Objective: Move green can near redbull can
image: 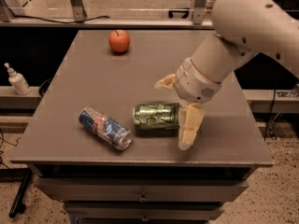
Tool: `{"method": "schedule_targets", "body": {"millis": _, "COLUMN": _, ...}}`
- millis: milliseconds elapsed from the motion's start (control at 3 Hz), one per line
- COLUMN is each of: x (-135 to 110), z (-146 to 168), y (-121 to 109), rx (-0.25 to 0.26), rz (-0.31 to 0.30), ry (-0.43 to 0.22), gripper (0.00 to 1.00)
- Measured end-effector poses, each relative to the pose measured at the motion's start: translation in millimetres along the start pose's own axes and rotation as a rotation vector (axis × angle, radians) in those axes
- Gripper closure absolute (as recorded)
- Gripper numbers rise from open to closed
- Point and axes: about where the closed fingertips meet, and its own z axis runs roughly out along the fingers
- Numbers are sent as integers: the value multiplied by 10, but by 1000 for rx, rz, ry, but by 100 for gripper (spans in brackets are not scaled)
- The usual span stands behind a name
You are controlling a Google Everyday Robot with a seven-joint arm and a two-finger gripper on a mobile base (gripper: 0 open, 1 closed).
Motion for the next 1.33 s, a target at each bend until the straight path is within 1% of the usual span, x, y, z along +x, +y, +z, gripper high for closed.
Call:
{"method": "schedule_targets", "body": {"millis": 333, "x": -16, "z": -269, "y": -70, "rx": 59, "rz": -9, "ry": 23, "gripper": 0}}
{"method": "schedule_targets", "body": {"millis": 667, "x": 46, "z": -696, "y": -133, "rx": 129, "rz": -4, "ry": 17, "gripper": 0}}
{"method": "schedule_targets", "body": {"millis": 1000, "x": 188, "z": -1221, "y": -161, "rx": 186, "rz": 6, "ry": -14, "gripper": 0}}
{"method": "schedule_targets", "body": {"millis": 1333, "x": 494, "z": -1710, "y": -145, "rx": 206, "rz": 39, "ry": -102, "gripper": 0}}
